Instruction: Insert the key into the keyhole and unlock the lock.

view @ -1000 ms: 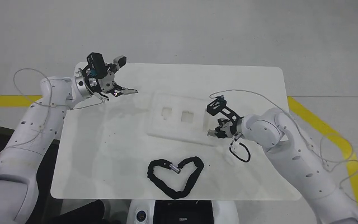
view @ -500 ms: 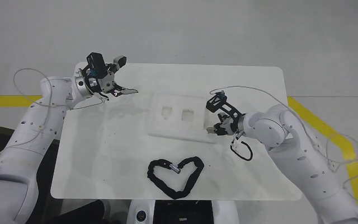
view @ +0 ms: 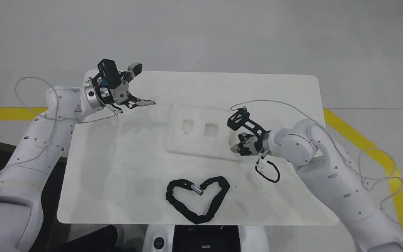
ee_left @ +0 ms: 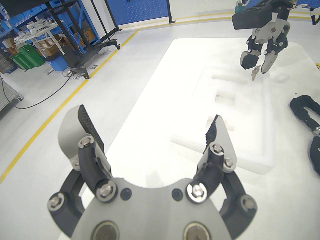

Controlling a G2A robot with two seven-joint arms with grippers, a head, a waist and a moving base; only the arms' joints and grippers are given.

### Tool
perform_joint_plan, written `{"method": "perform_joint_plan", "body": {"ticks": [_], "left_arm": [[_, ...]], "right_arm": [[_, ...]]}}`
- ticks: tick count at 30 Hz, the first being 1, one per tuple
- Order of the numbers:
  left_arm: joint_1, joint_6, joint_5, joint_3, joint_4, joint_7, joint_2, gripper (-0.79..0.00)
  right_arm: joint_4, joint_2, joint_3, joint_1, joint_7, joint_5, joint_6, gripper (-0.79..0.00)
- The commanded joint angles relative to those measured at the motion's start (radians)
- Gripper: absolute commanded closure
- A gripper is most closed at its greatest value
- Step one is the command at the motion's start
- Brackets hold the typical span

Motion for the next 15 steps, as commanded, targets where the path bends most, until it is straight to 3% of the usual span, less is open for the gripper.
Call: {"method": "perform_joint_plan", "body": {"ticks": [1,6,11,13,15], "left_arm": [[0.0,0.0,0.0,0.0,0.0,0.0,0.0,-0.785],[0.0,0.0,0.0,0.0,0.0,0.0,0.0,-0.785],[0.0,0.0,0.0,0.0,0.0,0.0,0.0,-0.785],[0.0,0.0,0.0,0.0,0.0,0.0,0.0,-0.785],[0.0,0.0,0.0,0.0,0.0,0.0,0.0,-0.785]], "right_arm": [[0.004,0.0,-0.003,0.0,0.0,0.003,-0.007,-0.305],[0.014,-0.002,-0.014,0.001,-0.004,-0.002,-0.021,-0.259],[0.026,-0.003,-0.02,0.003,-0.008,-0.006,-0.028,-0.135],[0.029,-0.004,-0.023,0.005,-0.008,-0.013,-0.029,-0.025],[0.034,-0.004,-0.024,0.005,-0.009,-0.017,-0.03,0.0]]}}
